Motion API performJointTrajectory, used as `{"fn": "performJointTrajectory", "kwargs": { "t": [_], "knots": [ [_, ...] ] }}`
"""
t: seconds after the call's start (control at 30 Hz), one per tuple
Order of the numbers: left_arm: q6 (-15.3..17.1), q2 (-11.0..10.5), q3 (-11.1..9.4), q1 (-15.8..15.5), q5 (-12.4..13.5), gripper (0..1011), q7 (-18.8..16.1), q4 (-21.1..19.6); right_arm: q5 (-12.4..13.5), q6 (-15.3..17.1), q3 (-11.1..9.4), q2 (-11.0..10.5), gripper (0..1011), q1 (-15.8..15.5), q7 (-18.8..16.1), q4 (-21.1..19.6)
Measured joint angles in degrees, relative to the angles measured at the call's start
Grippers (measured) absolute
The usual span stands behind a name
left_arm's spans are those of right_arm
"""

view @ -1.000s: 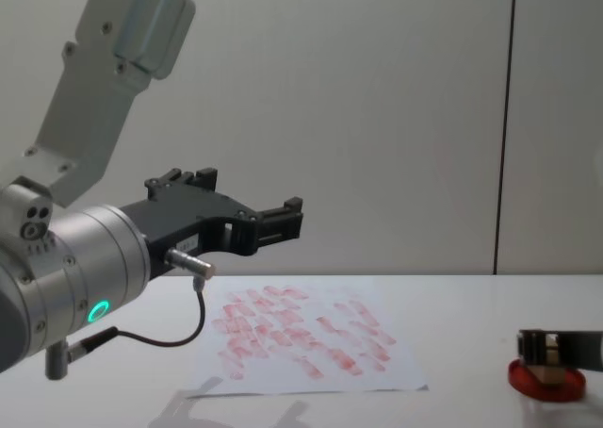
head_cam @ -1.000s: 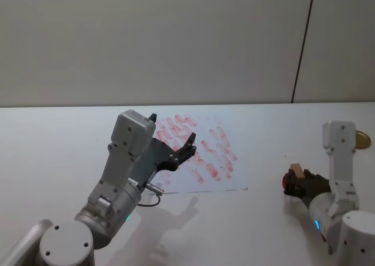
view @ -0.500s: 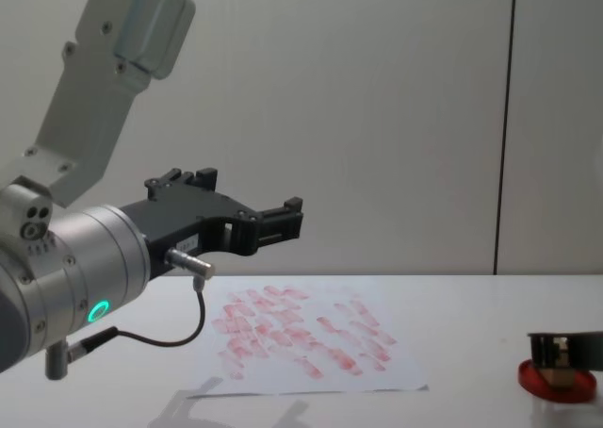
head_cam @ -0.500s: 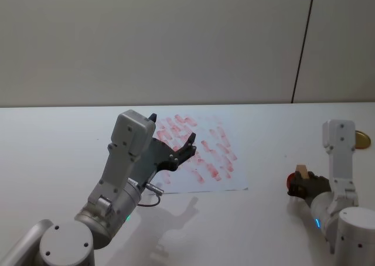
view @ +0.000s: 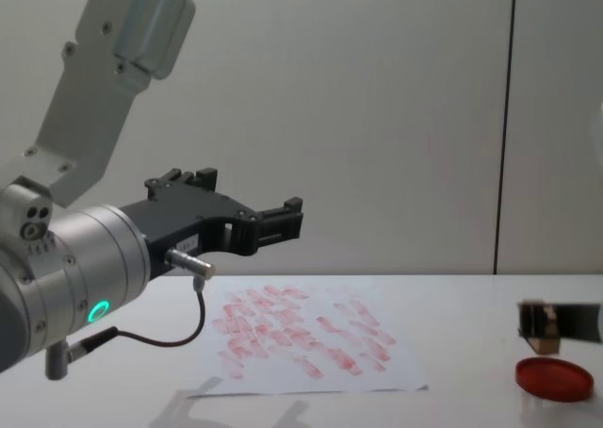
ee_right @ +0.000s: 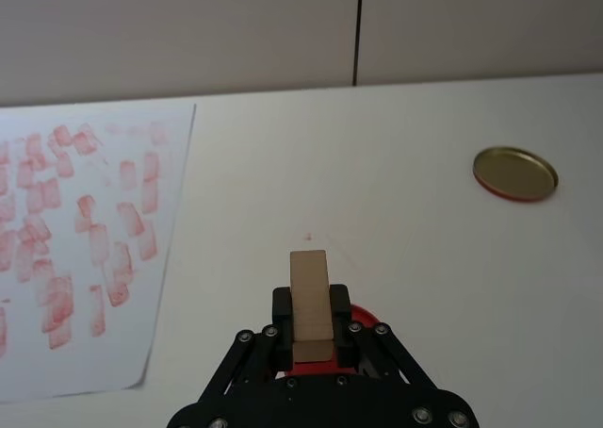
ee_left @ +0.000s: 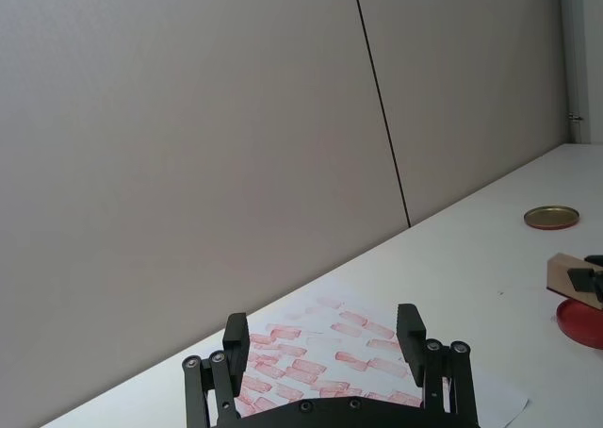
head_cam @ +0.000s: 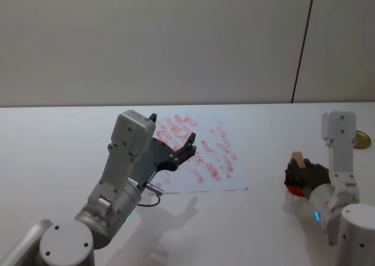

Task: Use the one hand to pick up the stamp and affix it onto the A4 paper.

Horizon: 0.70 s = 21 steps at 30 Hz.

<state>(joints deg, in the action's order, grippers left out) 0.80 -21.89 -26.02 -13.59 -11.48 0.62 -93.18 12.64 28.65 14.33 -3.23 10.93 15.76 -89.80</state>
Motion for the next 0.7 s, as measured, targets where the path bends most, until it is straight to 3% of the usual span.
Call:
{"fn": "performJointTrajectory", "kwargs": {
  "t": [0.4,0.7],
  "knots": [
    [0.00,0.00,0.00,0.00,0.00,993,0.00,0.00,-3.54,-2.75,1.28,0.33,216,0.35,-5.83,-2.43],
    [0.00,0.00,0.00,0.00,0.00,993,0.00,0.00,-5.40,-2.62,2.75,2.14,216,2.83,-12.10,-0.09]
  ]
}}
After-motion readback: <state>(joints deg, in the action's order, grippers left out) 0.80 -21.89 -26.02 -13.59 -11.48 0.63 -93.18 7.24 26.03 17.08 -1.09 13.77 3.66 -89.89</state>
